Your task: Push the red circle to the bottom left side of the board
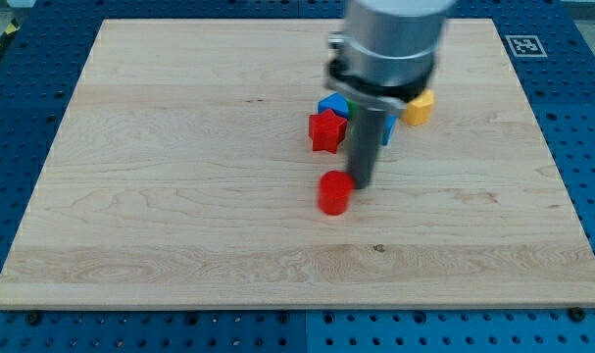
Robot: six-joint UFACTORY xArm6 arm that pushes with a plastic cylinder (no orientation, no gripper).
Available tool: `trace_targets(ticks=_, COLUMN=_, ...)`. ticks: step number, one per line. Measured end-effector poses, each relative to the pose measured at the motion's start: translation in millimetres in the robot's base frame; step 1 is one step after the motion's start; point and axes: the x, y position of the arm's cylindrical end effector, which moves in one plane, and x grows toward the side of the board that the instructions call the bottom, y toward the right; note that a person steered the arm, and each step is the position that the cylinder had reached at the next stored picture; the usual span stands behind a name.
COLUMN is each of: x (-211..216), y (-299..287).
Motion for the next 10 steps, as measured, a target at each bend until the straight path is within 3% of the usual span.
trace_targets(ticks=1, x=11.0, y=-31.5)
trace_targets(ticks=3, x=28.3, y=47.6)
trace_targets(ticks=4, x=33.0, y=-10.4)
trace_targets(ticks=5, x=33.0, y=-110.5)
trace_targets(ticks=6, x=39.3, y=-155.9)
trace_targets(ticks=7, x=20.3, y=-135.8)
trace_targets(ticks=8, x=30.5, y=-100.1)
trace_targets(ticks=10, x=97.0, y=-99.2)
